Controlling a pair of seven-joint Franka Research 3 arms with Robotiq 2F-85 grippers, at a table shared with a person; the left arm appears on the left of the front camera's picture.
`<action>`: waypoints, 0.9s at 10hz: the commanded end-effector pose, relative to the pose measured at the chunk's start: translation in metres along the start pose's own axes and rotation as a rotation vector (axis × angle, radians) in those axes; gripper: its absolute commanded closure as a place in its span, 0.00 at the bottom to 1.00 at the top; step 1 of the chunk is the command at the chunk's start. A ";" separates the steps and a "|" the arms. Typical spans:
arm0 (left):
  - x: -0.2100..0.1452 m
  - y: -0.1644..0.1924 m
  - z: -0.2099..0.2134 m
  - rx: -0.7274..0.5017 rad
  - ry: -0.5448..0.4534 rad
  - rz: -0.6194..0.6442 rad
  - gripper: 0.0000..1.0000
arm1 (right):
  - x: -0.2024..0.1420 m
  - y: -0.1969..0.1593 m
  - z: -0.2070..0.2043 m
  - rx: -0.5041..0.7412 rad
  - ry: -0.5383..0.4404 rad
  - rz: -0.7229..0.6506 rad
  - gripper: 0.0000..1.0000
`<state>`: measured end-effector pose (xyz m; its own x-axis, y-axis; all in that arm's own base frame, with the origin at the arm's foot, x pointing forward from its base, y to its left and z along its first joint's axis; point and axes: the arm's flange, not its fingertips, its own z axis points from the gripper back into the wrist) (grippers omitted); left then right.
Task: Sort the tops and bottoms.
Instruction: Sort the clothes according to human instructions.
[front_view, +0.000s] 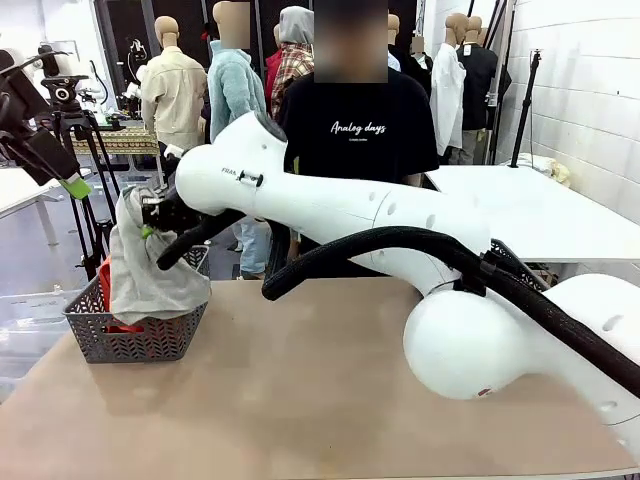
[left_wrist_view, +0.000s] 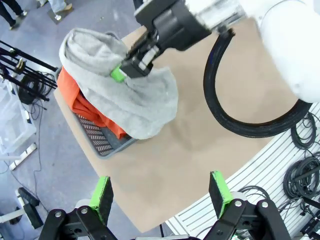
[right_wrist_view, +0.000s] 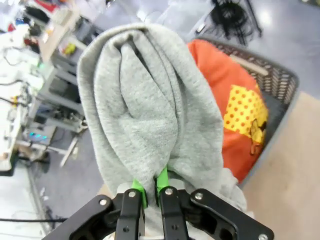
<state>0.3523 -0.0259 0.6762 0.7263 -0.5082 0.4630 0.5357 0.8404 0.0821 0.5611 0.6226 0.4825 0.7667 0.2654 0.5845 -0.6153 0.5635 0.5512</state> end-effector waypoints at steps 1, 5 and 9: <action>-0.001 0.001 0.001 0.003 0.000 0.003 0.00 | 0.181 0.012 -0.134 0.054 0.011 0.015 1.00; -0.001 0.001 0.001 0.003 0.000 0.003 0.00 | 0.177 -0.011 -0.192 0.068 0.123 -0.029 1.00; -0.001 0.001 0.001 0.003 0.000 0.003 0.00 | 0.176 -0.008 -0.188 0.105 0.150 -0.005 0.52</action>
<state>0.3523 -0.0258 0.6761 0.7264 -0.5080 0.4629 0.5356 0.8405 0.0820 0.5604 0.6309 0.4247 0.7965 0.3584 0.4870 -0.6035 0.5224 0.6025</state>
